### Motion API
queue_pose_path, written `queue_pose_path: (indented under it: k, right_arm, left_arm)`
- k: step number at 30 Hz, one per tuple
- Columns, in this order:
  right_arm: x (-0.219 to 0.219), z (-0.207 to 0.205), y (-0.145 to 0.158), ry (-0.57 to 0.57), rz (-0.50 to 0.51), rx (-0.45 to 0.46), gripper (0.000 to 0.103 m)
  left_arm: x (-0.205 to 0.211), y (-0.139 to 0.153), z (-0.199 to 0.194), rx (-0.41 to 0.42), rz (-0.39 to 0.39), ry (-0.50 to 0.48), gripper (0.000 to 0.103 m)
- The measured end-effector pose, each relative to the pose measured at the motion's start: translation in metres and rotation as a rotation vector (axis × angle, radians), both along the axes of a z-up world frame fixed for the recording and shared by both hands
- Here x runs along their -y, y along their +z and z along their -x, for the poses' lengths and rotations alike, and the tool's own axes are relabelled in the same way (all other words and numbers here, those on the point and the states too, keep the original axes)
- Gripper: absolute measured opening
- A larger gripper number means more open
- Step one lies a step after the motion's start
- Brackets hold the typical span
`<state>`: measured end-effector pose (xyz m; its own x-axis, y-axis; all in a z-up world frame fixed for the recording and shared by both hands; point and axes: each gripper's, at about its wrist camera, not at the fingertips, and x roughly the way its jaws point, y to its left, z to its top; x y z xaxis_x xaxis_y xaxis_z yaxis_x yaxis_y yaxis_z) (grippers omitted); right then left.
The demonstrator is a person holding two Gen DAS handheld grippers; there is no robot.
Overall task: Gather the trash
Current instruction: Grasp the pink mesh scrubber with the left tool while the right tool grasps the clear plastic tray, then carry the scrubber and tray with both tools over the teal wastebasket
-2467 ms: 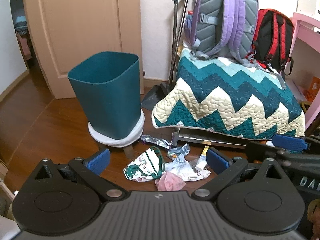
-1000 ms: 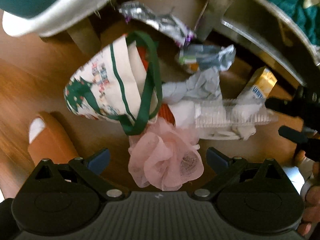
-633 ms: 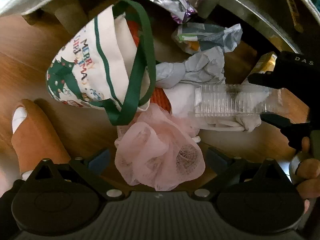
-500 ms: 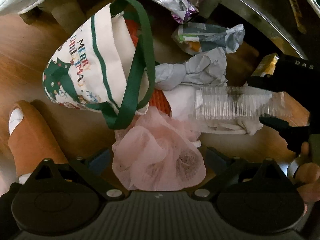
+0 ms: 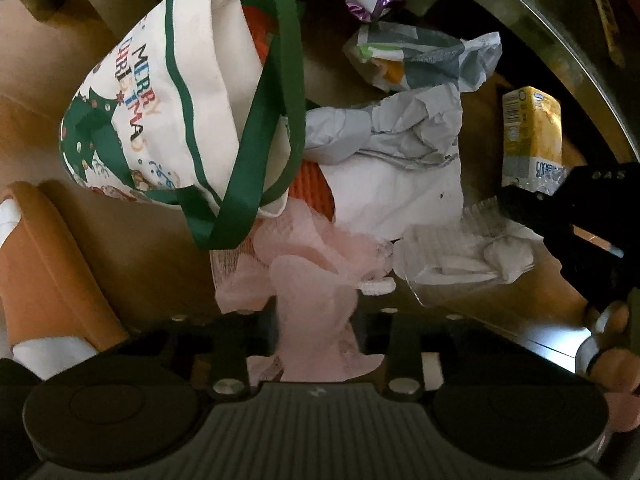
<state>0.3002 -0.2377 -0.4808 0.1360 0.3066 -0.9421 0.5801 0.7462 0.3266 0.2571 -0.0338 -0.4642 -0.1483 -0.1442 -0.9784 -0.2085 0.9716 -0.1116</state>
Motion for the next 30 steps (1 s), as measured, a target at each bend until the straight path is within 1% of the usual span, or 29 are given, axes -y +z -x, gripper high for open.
queue_pose_path:
  k: [1,4,8,12,17,20,24,28,30]
  right_arm:
    - [0.0,0.002,0.003,0.01,0.003,0.005,0.001]
    - [-0.003,0.005,0.014,0.051,0.015,0.024,0.001]
    - [-0.001,0.015,0.039,0.094,0.034,0.06,0.001]
    - [-0.002,0.025,0.073,0.146,0.044,0.103,0.001]
    - [-0.006,0.038,0.127,0.213,0.046,0.184,0.001]
    - [-0.011,0.046,0.163,0.267,0.06,0.235,0.0]
    - [-0.017,0.06,0.216,0.328,0.067,0.316,0.0]
    - [-0.027,0.079,0.267,0.419,0.093,0.402,0.0]
    - [-0.035,0.087,0.293,0.462,0.105,0.442,0.0]
  left_arm:
    - [0.001,0.001,0.0,0.002,0.001,0.0,0.025]
    - [0.001,0.006,0.002,0.016,0.003,0.004,0.02]
    - [0.0,0.024,0.008,0.022,-0.001,0.001,0.017]
    - [0.004,0.053,0.01,0.048,-0.018,-0.018,0.017]
    - [0.006,0.1,0.02,0.102,0.001,-0.003,0.017]
    - [0.006,0.133,0.028,0.153,0.015,-0.001,0.017]
    - [0.006,0.184,0.04,0.252,0.042,0.0,0.017]
    - [0.007,0.224,0.062,0.332,0.046,-0.006,0.017]
    - [0.001,0.246,0.072,0.376,0.053,-0.002,0.017]
